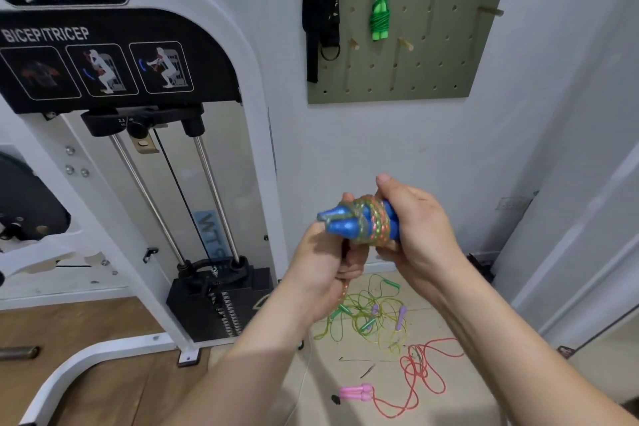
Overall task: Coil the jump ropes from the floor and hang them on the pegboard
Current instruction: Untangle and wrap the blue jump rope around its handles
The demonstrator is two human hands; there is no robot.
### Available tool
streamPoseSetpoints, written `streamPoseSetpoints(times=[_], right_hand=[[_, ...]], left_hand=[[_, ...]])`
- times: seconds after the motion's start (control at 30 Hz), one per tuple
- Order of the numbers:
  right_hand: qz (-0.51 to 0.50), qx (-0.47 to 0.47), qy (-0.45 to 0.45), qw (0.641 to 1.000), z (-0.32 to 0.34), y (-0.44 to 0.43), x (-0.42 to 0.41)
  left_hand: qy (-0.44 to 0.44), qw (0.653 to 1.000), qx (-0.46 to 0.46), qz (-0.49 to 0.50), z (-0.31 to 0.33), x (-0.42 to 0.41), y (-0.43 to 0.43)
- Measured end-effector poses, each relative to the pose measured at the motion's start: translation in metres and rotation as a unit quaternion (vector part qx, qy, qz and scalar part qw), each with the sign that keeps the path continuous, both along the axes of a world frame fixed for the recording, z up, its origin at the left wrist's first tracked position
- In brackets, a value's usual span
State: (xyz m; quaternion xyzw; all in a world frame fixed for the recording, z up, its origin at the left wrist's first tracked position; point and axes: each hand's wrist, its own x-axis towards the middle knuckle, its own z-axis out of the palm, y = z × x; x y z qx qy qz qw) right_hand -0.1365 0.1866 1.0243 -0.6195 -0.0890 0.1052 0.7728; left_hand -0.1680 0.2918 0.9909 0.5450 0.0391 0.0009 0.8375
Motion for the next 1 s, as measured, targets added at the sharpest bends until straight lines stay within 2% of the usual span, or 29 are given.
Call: streamPoseSetpoints(times=[0.07, 0.13, 0.17, 0.2, 0.27, 0.33, 0.4, 0.47, 0.57, 0.7, 0.8, 0.83, 0.87, 0.93, 0.97, 1.0], right_hand=[[-0.059, 0.02, 0.035, 0.997, -0.008, 0.001, 0.004], [-0.123, -0.018, 0.015, 0.992, -0.016, -0.002, 0.011], [-0.15, -0.046, -0.01, 0.988, -0.02, -0.003, 0.014], [-0.171, -0.077, -0.039, 0.982, -0.024, -0.005, 0.017], [-0.205, -0.158, -0.113, 0.959, -0.029, -0.009, 0.022], [-0.227, -0.242, -0.187, 0.925, -0.033, -0.011, 0.024], [-0.235, -0.3, -0.252, 0.889, -0.036, -0.012, 0.022], [-0.234, -0.345, -0.295, 0.86, -0.036, -0.01, 0.019], [-0.23, -0.381, -0.323, 0.835, -0.035, -0.008, 0.021], [-0.222, -0.404, -0.31, 0.831, -0.037, -0.008, 0.024], [-0.212, -0.446, -0.292, 0.819, -0.045, -0.006, 0.02], [-0.206, -0.435, -0.269, 0.834, -0.046, -0.005, 0.021], [-0.202, -0.404, -0.223, 0.864, -0.047, -0.006, 0.025], [-0.189, -0.25, -0.038, 0.949, -0.046, -0.008, 0.036], [-0.168, -0.167, 0.065, 0.969, -0.046, -0.008, 0.037], [-0.148, -0.112, 0.139, 0.973, -0.048, -0.008, 0.036]], left_hand=[[-0.031, 0.992, 0.11, 0.057, -0.006, 0.0, -0.008], [-0.055, 0.954, 0.284, 0.084, -0.012, -0.004, -0.01], [-0.08, 0.914, 0.389, 0.088, -0.015, -0.007, -0.01], [-0.111, 0.857, 0.495, 0.087, -0.017, -0.01, -0.008], [-0.166, 0.744, 0.64, 0.095, -0.017, -0.014, -0.005], [-0.183, 0.656, 0.727, 0.086, -0.014, -0.017, -0.005], [-0.161, 0.559, 0.812, 0.053, -0.009, -0.021, -0.007], [-0.152, 0.496, 0.854, 0.03, -0.007, -0.021, -0.007], [-0.175, 0.452, 0.874, 0.037, -0.002, -0.022, -0.008], [-0.206, 0.437, 0.876, 0.005, -0.001, -0.027, -0.014], [-0.234, 0.441, 0.867, -0.013, -0.01, -0.024, -0.011], [-0.236, 0.444, 0.864, -0.017, -0.013, -0.023, -0.009], [-0.233, 0.446, 0.864, -0.019, -0.015, -0.023, -0.007], [-0.217, 0.44, 0.871, -0.026, -0.021, -0.022, -0.003], [-0.206, 0.435, 0.876, -0.033, -0.024, -0.021, -0.002], [-0.198, 0.429, 0.88, -0.039, -0.027, -0.021, -0.001]])
